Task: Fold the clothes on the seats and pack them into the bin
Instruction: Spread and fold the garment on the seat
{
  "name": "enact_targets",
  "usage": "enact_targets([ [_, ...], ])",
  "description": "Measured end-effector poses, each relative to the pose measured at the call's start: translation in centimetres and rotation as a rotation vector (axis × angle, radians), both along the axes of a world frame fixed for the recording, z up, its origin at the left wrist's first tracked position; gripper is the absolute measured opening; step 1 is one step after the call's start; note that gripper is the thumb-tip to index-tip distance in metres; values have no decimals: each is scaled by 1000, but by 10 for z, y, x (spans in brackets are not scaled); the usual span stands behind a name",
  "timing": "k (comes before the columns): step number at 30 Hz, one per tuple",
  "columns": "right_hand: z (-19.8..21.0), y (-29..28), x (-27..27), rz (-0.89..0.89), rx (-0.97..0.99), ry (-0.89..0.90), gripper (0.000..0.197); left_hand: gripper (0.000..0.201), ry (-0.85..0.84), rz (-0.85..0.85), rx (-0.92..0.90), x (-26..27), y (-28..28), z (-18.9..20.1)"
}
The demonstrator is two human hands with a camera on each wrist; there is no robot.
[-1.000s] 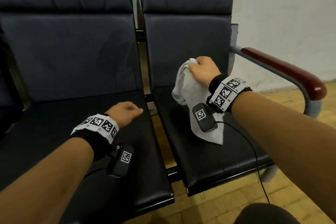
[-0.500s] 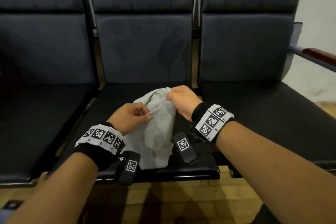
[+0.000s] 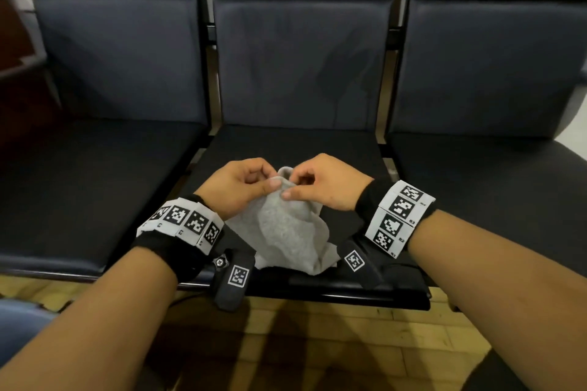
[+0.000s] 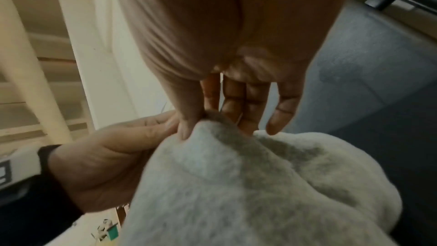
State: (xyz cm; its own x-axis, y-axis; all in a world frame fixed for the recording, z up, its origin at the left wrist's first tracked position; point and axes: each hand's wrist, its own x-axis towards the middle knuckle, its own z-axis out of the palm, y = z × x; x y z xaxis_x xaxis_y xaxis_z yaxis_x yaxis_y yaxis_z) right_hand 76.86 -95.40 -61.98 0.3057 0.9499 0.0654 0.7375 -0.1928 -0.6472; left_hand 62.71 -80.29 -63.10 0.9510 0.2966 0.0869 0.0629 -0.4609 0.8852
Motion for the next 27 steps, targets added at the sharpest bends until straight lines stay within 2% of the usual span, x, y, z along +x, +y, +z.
enact_targets([
  [2, -1, 2, 2, -80, 108, 2, 18, 35, 112, -17, -8, -5, 4, 1],
  [4, 2, 3, 6, -172, 254, 53, 19, 36, 195, -19, 28, -9, 7, -3],
  [5, 4, 4, 9, -213, 299, 76, 20, 32, 180, 16, 33, -11, 7, -3],
  [6, 6, 3, 11, -243, 321, 99, 22, 31, 117, 62, -38, -11, 7, -4],
  [8, 12, 0, 14, -268, 309, 122, 25, 32, -58, 162, -336, -10, 6, 1],
  [9, 14, -1, 16, -258, 278, 113, 26, 33, -120, 192, -429, -10, 6, 6],
  [10, 16, -3, 15, -227, 248, 112, 27, 32, -157, 209, -435, -9, 6, 12],
  [13, 20, -5, 3, -66, 196, 297, 31, 29, -157, 168, -248, -5, 5, 19],
  [14, 20, -3, -2, -28, 190, 323, 33, 35, -127, 128, -211, -5, 4, 17],
  [16, 22, 0, -14, -4, 194, 189, 27, 56, -64, 75, -204, -6, 1, 13],
  [18, 24, 2, -15, -32, 257, 105, 28, 60, -33, 31, -244, -7, -3, 11],
  [21, 28, -1, -7, -104, 384, 245, 21, 52, 137, -73, -196, -7, -4, 9],
  [24, 31, -6, 7, -225, 491, 331, 21, 32, 360, -84, 141, -11, 0, -2],
  [25, 33, -8, 11, -264, 512, 327, 23, 22, 362, -30, 228, -11, 1, -6],
  [27, 36, -13, 16, -319, 536, 335, 31, 8, 263, 115, 255, -11, 5, -7],
])
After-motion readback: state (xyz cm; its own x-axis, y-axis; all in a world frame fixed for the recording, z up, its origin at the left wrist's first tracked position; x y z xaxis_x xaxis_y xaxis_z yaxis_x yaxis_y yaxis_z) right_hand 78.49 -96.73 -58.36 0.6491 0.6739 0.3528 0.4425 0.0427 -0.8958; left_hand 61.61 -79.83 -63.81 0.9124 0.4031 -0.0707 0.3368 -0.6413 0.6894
